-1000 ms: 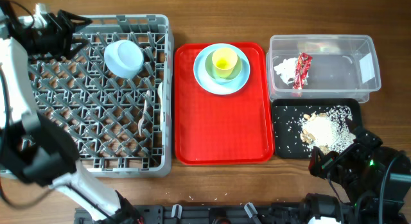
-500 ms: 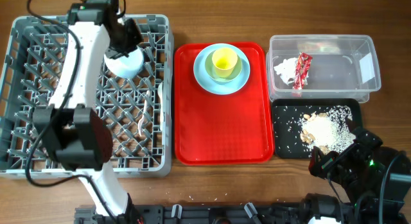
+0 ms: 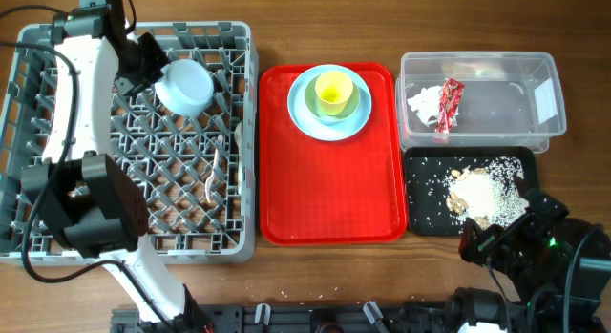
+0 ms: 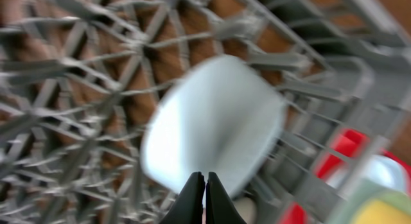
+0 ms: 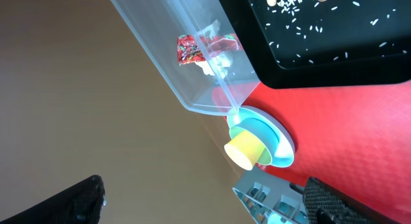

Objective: Sort waste into correct bins and load items into the dishwasher rack
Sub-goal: 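Reach the left gripper to the yellow cup on the plate and grasp it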

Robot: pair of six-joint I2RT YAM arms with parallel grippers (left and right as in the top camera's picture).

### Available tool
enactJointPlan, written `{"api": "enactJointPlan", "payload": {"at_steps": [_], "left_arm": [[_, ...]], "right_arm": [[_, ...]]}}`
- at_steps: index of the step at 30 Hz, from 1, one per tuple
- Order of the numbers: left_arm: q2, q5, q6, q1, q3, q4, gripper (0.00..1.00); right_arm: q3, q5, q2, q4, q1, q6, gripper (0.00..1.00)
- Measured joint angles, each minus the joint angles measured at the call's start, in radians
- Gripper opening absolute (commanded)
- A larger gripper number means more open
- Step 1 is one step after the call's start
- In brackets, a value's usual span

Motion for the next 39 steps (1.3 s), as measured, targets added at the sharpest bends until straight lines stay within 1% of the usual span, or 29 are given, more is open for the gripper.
{"api": "enactJointPlan", "payload": {"at_steps": [2,5,10,13,15,19,22,26,28,29,30,32,34,35,37,39], "left_arm": [[-0.008,0.039,0.000,-0.018,0.000,0.007,0.04],[-0.013,0.061,0.000,-0.056,0.000,0.020,0.04],[0.003,0.060,0.000,-0.093,0.000,0.033,0.04],[0.041,0.023,0.000,-0.090,-0.006,0.033,0.04],[0.067,-0.030,0.000,-0.086,-0.014,0.029,0.04],[0.072,-0.069,0.000,-0.052,-0.019,0.023,0.04],[0.065,-0.071,0.000,-0.008,-0.019,0.020,0.04],[-0.005,-0.021,-0.001,-0.010,-0.019,0.018,0.10],[-0.069,0.014,-0.002,-0.053,-0.019,0.018,0.22],[-0.098,0.026,0.002,-0.087,-0.019,0.018,0.24],[-0.119,0.035,0.002,-0.124,-0.019,0.018,0.29],[-0.142,0.048,0.011,-0.227,-0.018,0.024,0.35],[-0.138,0.051,0.024,-0.318,-0.018,0.045,0.37],[-0.130,0.043,0.034,-0.389,-0.018,0.077,0.37],[-0.110,0.021,0.049,-0.512,-0.018,0.125,0.35],[-0.085,-0.016,0.054,-0.599,-0.018,0.171,0.33]], "right_arm": [[0.000,0.000,0.000,0.000,0.000,0.000,1.00],[0.000,0.000,0.000,0.000,0.000,0.000,1.00],[0.000,0.000,0.000,0.000,0.000,0.000,1.00],[0.000,0.000,0.000,0.000,0.000,0.000,1.00],[0.000,0.000,0.000,0.000,0.000,0.000,1.00],[0.000,0.000,0.000,0.000,0.000,0.000,1.00],[0.000,0.000,0.000,0.000,0.000,0.000,1.00],[0.000,0.000,0.000,-0.003,0.000,0.000,1.00],[0.000,0.000,0.000,-0.004,0.000,0.000,1.00],[0.000,0.000,0.000,-0.004,0.000,0.000,1.00],[0.000,0.000,0.000,-0.005,0.000,0.000,1.00],[0.000,0.000,0.000,-0.006,0.000,0.000,1.00],[0.000,0.000,0.000,-0.006,0.000,0.000,1.00],[0.000,0.000,0.000,-0.006,0.000,0.000,1.00],[0.000,0.000,0.000,-0.006,0.000,0.000,1.00],[0.000,0.000,0.000,-0.006,0.000,0.000,1.00]]}}
